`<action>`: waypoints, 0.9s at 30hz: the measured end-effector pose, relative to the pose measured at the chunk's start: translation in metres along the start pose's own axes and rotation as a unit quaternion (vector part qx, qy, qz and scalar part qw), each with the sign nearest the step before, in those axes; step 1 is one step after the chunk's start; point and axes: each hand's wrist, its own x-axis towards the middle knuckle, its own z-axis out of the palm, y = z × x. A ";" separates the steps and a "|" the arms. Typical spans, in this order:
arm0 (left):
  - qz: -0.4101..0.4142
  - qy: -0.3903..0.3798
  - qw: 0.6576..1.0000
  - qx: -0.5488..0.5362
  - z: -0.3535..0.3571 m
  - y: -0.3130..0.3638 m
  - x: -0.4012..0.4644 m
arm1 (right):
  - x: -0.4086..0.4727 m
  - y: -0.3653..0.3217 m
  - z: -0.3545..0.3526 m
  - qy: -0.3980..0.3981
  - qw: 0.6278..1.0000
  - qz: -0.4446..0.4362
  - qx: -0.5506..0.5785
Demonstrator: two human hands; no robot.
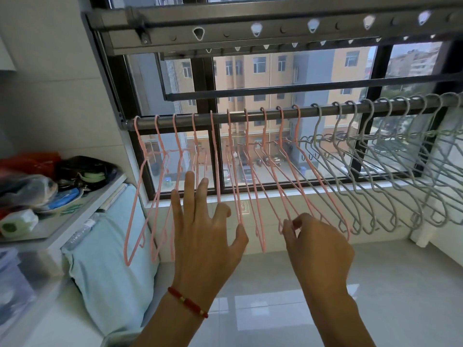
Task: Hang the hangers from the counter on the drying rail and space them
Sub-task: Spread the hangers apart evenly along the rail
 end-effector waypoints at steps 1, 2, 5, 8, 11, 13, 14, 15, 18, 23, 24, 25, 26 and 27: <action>-0.001 -0.002 1.000 0.002 0.000 0.000 0.000 | -0.001 0.000 0.000 0.001 1.000 -0.004 0.003; -0.001 -0.004 1.000 0.006 0.001 0.001 0.000 | -0.001 0.000 -0.001 0.002 1.000 -0.009 0.008; -0.001 -0.005 1.000 0.008 0.002 0.004 0.000 | -0.003 -0.002 -0.001 0.004 1.000 -0.025 0.016; 0.000 -0.002 1.000 0.008 0.002 0.007 0.000 | -0.003 -0.004 0.002 0.002 0.999 -0.029 0.024; 0.001 0.002 1.000 0.009 0.002 0.007 0.001 | -0.003 -0.004 0.004 -0.010 0.999 -0.026 0.034; 0.002 0.003 1.000 0.006 0.002 0.007 0.000 | -0.002 -0.004 0.005 -0.013 0.999 -0.026 0.038; 0.001 0.003 1.000 0.006 0.002 0.007 0.000 | -0.002 -0.004 0.006 -0.014 0.999 -0.026 0.040; 0.000 0.003 1.000 0.006 0.002 0.008 0.000 | -0.002 -0.003 0.006 -0.015 0.999 -0.027 0.041; -0.004 0.003 1.000 0.004 0.004 0.008 0.000 | -0.001 -0.002 0.007 -0.016 0.999 -0.028 0.043; -0.003 0.006 1.000 -0.011 0.005 0.008 0.000 | -0.003 0.000 0.007 0.007 0.997 -0.019 0.068; -0.003 0.006 1.000 -0.012 0.005 0.008 0.000 | -0.002 0.002 0.007 0.026 0.996 -0.014 0.088; -0.002 0.005 1.000 -0.013 0.004 0.008 0.000 | -0.001 0.005 0.006 0.053 0.992 -0.010 0.113; -0.001 0.005 1.000 -0.014 0.004 0.008 0.000 | 0.000 0.009 0.005 0.083 0.987 -0.005 0.135; 0.000 0.005 1.000 -0.015 0.004 0.009 0.000 | 0.002 0.013 0.003 0.104 0.984 0.000 0.143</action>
